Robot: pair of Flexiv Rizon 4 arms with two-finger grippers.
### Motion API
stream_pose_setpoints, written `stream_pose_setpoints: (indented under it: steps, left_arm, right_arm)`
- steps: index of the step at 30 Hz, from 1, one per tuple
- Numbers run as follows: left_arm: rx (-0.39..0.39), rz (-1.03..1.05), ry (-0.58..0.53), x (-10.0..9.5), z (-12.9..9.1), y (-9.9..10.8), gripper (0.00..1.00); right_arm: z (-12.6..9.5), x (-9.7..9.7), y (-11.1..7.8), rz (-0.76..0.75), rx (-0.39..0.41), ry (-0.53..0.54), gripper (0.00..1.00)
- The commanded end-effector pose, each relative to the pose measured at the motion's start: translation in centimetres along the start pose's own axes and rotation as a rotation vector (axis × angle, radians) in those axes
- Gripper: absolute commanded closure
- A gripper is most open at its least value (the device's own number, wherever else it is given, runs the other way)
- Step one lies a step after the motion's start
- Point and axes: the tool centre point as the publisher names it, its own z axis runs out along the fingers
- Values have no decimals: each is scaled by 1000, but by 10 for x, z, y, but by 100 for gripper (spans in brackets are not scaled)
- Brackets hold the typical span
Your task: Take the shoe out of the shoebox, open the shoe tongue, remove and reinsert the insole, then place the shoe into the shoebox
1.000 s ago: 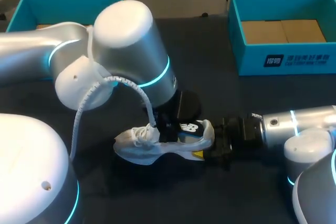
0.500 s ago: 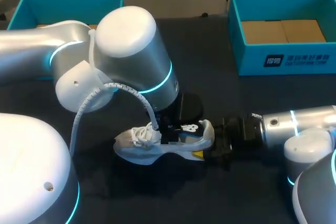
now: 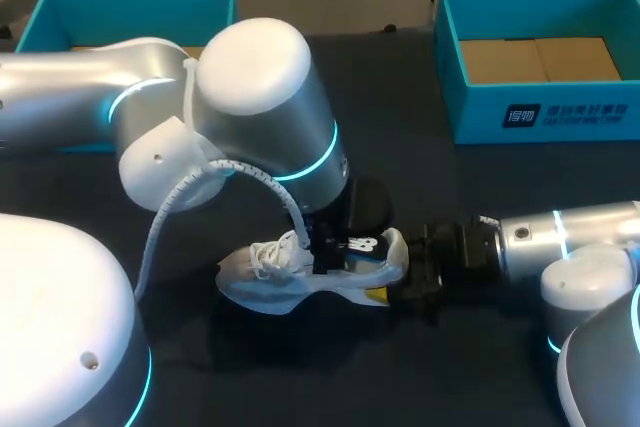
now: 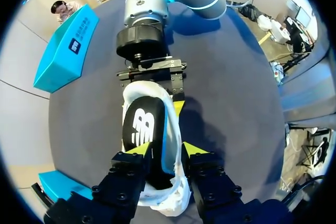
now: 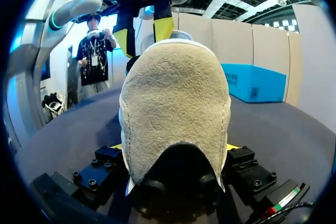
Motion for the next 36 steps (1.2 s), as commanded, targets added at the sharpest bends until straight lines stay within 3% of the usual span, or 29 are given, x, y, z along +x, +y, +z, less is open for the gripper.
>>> stream_pose_setpoints:
  steps: [1, 13, 23, 36]
  left_arm:
    - [-11, 8, 0, 1, 6, -5, 62]
    - [-5, -7, -43, -3, 8, -7, 64]
    - [15, 3, -170, 7, 2, -9, 64]
    - [-14, 28, -237, 8, 1, -18, 64]
  right_arm:
    - [1, 1, 1, 0, 5, -1, 100]
    - [1, 1, 1, 0, 5, -1, 100]
    - [1, 1, 1, 0, 5, -1, 100]
    - [1, 1, 1, 0, 5, -1, 100]
